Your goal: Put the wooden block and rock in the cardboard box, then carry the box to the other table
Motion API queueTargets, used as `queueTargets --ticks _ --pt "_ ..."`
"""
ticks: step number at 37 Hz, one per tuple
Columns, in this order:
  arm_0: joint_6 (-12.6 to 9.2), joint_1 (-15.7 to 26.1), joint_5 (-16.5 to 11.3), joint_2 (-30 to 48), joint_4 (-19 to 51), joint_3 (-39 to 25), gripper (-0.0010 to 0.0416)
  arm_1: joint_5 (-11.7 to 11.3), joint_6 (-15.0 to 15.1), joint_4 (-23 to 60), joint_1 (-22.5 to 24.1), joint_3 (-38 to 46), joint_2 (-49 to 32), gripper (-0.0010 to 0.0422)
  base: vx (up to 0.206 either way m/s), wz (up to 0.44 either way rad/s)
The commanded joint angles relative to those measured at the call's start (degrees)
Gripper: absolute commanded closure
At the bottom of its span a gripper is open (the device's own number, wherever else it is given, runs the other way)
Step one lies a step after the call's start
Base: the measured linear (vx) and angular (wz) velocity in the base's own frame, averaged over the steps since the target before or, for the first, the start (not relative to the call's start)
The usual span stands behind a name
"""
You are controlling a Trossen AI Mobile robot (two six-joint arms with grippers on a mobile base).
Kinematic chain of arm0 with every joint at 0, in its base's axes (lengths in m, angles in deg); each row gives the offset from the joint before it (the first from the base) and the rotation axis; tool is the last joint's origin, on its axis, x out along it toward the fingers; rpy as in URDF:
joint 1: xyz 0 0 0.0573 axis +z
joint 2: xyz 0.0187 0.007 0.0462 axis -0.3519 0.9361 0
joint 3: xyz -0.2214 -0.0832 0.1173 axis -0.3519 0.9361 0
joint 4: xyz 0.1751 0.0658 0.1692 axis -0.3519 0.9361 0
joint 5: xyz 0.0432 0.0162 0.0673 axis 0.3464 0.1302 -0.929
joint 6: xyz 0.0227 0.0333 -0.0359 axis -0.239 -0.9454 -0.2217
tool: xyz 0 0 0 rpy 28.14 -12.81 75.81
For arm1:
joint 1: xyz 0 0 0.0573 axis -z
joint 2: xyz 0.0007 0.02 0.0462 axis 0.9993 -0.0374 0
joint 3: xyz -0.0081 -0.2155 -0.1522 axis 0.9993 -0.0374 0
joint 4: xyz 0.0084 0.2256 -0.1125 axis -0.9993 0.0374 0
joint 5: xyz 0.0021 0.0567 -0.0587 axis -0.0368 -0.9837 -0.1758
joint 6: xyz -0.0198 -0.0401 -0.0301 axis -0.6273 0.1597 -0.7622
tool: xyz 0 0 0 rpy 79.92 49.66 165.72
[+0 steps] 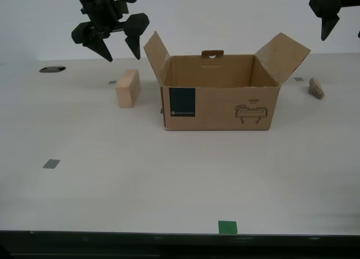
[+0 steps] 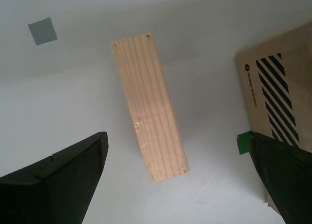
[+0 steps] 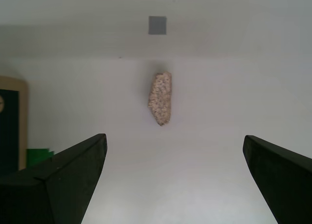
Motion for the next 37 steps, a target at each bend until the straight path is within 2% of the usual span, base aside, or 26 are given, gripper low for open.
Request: queueTargets --ticks 1,6,18,29,33,37 --pt "0.8 -1.4 0.2 2.7 -0.7 0.0 0.0016 0.2 0.1 0.0 0.0 0.1 0.0 0.0019 0.0 0.0" --pt "1.6 -1.8 0.2 6.1 -2.1 -0.1 0.0016 0.2 0.1 0.0 0.0 0.0 0.0 0.0019 0.0 0.0" --pt "1.5 -1.2 0.2 10.1 -5.6 -0.2 0.0016 0.2 0.0 0.0 0.0 0.0 0.0 0.0019 0.0 0.0" --pt "0.6 -1.2 0.2 10.1 -8.0 -1.0 0.0016 0.2 -0.6 -0.2 0.0 0.0 0.0 0.0019 0.0 0.0" --pt "-1.0 -1.2 0.2 10.1 -7.6 -2.0 0.0018 0.1 -1.4 -0.3 0.0 0.0 0.0 0.0019 0.0 0.0" --pt "-1.4 -1.1 0.2 10.1 -7.7 -2.0 0.002 -0.4 -2.2 -1.1 0.0 0.0 0.0 0.0019 0.0 0.0"
